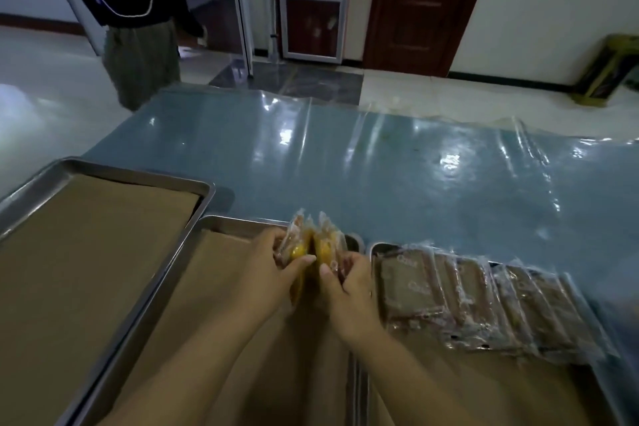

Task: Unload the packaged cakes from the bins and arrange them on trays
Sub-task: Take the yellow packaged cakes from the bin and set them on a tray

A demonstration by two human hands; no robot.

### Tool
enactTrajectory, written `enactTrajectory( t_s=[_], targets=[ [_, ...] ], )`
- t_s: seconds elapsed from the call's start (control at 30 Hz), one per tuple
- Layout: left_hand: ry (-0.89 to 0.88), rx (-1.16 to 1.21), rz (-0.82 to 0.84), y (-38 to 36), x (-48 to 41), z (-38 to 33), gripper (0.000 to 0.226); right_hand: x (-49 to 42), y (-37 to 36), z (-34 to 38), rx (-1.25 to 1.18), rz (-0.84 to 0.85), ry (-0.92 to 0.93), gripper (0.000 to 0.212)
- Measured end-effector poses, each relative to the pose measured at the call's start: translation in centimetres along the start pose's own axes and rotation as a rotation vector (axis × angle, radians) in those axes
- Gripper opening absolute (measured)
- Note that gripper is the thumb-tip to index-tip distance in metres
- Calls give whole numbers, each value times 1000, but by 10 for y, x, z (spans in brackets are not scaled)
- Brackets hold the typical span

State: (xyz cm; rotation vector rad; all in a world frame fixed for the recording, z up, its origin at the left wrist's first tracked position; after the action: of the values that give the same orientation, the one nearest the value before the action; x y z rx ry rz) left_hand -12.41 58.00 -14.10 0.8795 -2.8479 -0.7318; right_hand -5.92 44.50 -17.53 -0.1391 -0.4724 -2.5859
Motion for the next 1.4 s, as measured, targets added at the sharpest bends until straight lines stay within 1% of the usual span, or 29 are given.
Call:
enactTrajectory(
  t_s=[0.07, 0.1, 0.23, 0.3, 0.33, 0.4, 0.47, 0.57, 0.67, 0.73, 0.87, 0.93, 1.03, 1.13, 1.2, 1.3, 1.4],
  targets=[
    [-35, 41, 51, -8, 0, 8, 45, 5, 5, -6, 23, 48, -17, 31],
    [-50, 53, 84, -12, 1, 12, 48, 7, 9, -8, 42, 53, -22, 37],
    [-142, 60, 261, -27, 9, 22, 64, 20, 35, -21, 9, 23, -7, 77],
    [-196, 24, 344, -35, 15, 28, 71, 26, 46, -27, 118, -14, 19, 91],
    [-214, 5, 387, -39, 19, 31, 74, 30, 50, -29, 214, -40, 29, 93],
    [-240, -44, 441, -47, 24, 38, 80, 36, 53, -33, 358, -99, 21, 90],
    [-271, -136, 436, -49, 25, 45, 84, 42, 51, -36, 444, -121, 36, 88],
    [-310, -280, 435, -47, 24, 55, 89, 46, 41, -39, 525, -120, 81, 83],
    [-346, -307, 429, -45, 19, 61, 92, 42, 35, -35, 609, -173, 139, 81],
    [-350, -298, 390, -44, 10, 61, 88, 34, 30, -30, 672, -187, 163, 80],
    [-347, -295, 318, -45, -13, 61, 75, 10, 26, -21, 733, -195, 109, 80],
    [-350, -309, 318, -45, -21, 61, 71, 2, 26, -17, 773, -189, 85, 78],
    [-367, -339, 336, -45, -23, 59, 72, -1, 26, -15, 847, -149, 61, 75],
    [-357, -392, 361, -42, -15, 56, 75, 6, 32, -12, 866, -105, 38, 73],
    [-365, -427, 347, -38, -6, 53, 73, 14, 41, -8, 864, -98, 26, 69],
    [-383, -429, 297, -33, 11, 44, 62, 35, 59, 3, 864, -103, 10, 59],
    [-452, -423, 268, -31, 31, 32, 53, 62, 78, 12, 894, -69, -27, 58]
  ],
)
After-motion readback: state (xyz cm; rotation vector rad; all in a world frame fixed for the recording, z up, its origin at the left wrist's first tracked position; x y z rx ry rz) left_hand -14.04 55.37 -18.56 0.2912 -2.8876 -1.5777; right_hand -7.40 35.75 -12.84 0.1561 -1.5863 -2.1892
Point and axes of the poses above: each hand's wrist, its own x-axis away from the middle knuckle, its own y-axis out of the back of the hand, z = x × y, the point moved 6 cm from there along -x, towards the middle knuckle, and after that the axes turned 6 degrees about -y, right-handed, at the moved point
